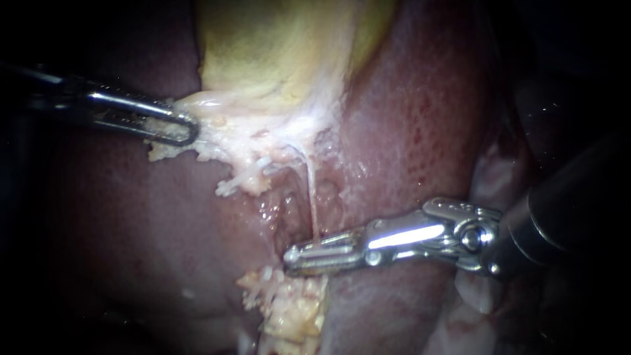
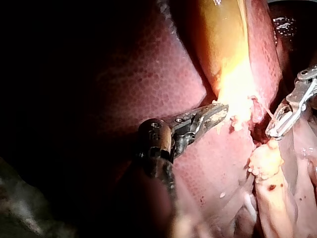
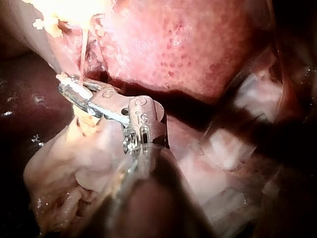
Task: Going back first clip right tube
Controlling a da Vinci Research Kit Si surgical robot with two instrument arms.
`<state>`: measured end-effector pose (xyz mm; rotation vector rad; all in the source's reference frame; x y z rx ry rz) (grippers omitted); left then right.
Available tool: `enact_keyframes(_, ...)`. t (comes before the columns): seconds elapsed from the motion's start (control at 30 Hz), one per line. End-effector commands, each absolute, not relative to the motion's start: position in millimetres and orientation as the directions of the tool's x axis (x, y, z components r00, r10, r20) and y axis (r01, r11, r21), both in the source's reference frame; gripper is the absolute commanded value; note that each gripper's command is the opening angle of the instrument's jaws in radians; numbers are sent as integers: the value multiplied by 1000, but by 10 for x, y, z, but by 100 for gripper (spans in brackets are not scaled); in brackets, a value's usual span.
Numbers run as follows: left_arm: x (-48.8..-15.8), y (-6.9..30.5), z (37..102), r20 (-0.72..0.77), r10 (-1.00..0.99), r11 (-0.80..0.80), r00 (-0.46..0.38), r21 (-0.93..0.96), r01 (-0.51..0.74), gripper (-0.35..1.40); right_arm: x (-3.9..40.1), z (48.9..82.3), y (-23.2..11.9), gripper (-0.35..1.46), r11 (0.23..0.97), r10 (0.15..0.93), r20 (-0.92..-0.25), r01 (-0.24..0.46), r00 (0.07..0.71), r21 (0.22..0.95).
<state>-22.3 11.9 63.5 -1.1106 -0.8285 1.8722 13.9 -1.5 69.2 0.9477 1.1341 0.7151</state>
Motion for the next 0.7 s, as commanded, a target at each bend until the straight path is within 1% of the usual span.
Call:
enact_keyframes(0.03, -223, 119, 635, -389, 870, -474, -304, -828, -298, -35, 139, 692, -15, -35, 440, 862, -420, -8, 285, 898)
enact_keyframes(0.1, -223, 119, 635, -389, 870, -474, -304, -828, -298, -35, 139, 693, -14, -35, 435, 864, -415, -10, 285, 900)
enact_keyframes(0.13, -223, 119, 635, -389, 870, -474, -304, -828, -298, -35, 140, 693, -14, -29, 435, 864, -415, -11, 284, 900)
enact_keyframes(0.2, -223, 118, 635, -389, 870, -475, -304, -828, -298, -35, 143, 697, -15, 2, 487, 836, -469, 7, 285, 873)
enact_keyframes(0.27, -223, 118, 635, -389, 870, -475, -304, -828, -298, -35, 147, 703, -18, 27, 515, 819, -497, 14, 285, 857)
enact_keyframes(0.3, -223, 118, 635, -389, 870, -475, -304, -828, -298, -35, 150, 706, -20, 33, 522, 815, -504, 14, 288, 853)
enact_keyframes(0.37, -223, 118, 635, -389, 870, -475, -304, -828, -298, -35, 154, 714, -24, 41, 564, 786, -547, 27, 288, 825)
enact_keyframes(0.4, -223, 118, 635, -389, 870, -474, -304, -828, -298, -35, 156, 717, -26, 43, 576, 778, -559, 28, 287, 817)
enact_keyframes(0.47, -223, 118, 634, -389, 870, -475, -304, -828, -298, -35, 158, 723, -26, 45, 621, 746, -604, 34, 282, 783)
enact_keyframes(0.53, -223, 118, 634, -389, 870, -474, -304, -828, -298, -35, 158, 726, -25, 47, 643, 733, -624, 25, 271, 766)
enact_keyframes(0.6, -223, 118, 634, -389, 870, -475, -304, -828, -298, -35, 157, 729, -22, 48, 670, 716, -648, 3, 259, 742)
enact_keyframes(0.63, -223, 118, 634, -389, 870, -475, -304, -828, -298, -35, 157, 731, -20, 49, 684, 710, -659, -21, 249, 729)
enact_keyframes(0.7, -223, 118, 634, -389, 870, -474, -304, -828, -298, -35, 156, 733, -18, 50, 702, 697, -675, -34, 243, 712)
